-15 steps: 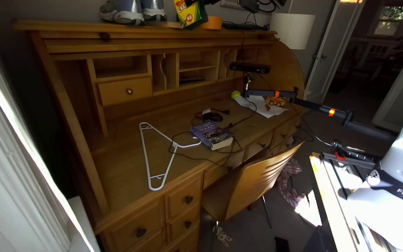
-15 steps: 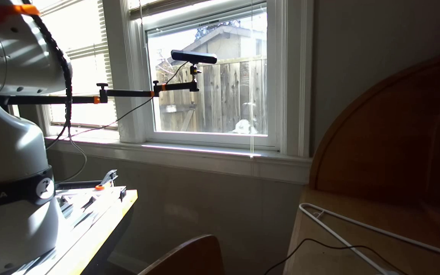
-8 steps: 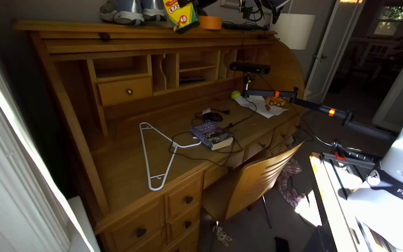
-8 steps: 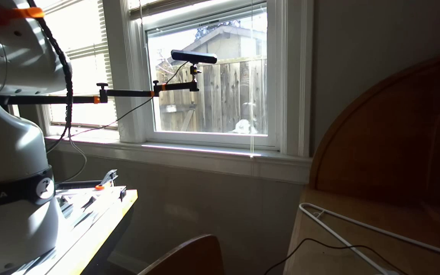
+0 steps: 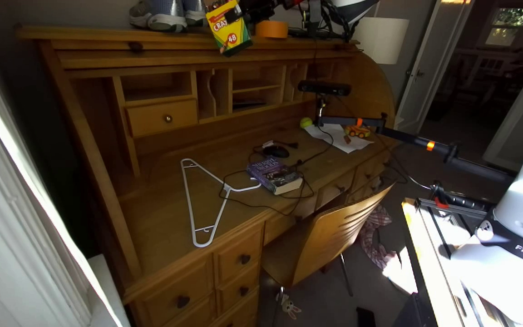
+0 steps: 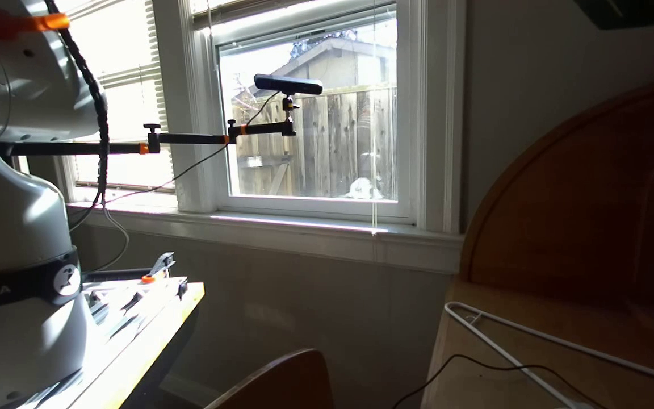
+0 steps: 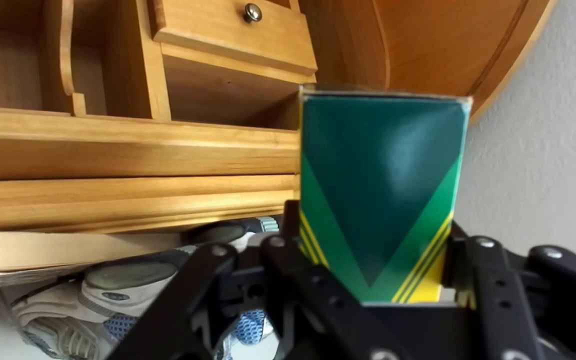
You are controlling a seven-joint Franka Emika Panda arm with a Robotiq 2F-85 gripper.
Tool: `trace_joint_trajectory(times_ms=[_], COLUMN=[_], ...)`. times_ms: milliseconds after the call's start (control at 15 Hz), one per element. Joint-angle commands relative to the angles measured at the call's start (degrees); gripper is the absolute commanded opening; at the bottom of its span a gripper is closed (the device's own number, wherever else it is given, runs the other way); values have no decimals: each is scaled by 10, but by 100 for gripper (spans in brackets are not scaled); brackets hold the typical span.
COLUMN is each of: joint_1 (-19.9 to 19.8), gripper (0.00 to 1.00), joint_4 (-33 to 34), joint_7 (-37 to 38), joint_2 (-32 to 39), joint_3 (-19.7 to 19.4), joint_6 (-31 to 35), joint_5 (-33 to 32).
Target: Move the crayon box to the bottom part of the desk
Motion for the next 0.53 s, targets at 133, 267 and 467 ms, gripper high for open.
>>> trace_joint_trajectory(times_ms=[133,267,467], joint_1=[25,34,34], gripper=[34,34,34], joint_4=[-56,-59,-65], joint_7=[-175,-256,-381], joint_2=[23,39,71], joint_3=[3,9,19], joint_6=[25,31,46], joint_5=[95,126,210])
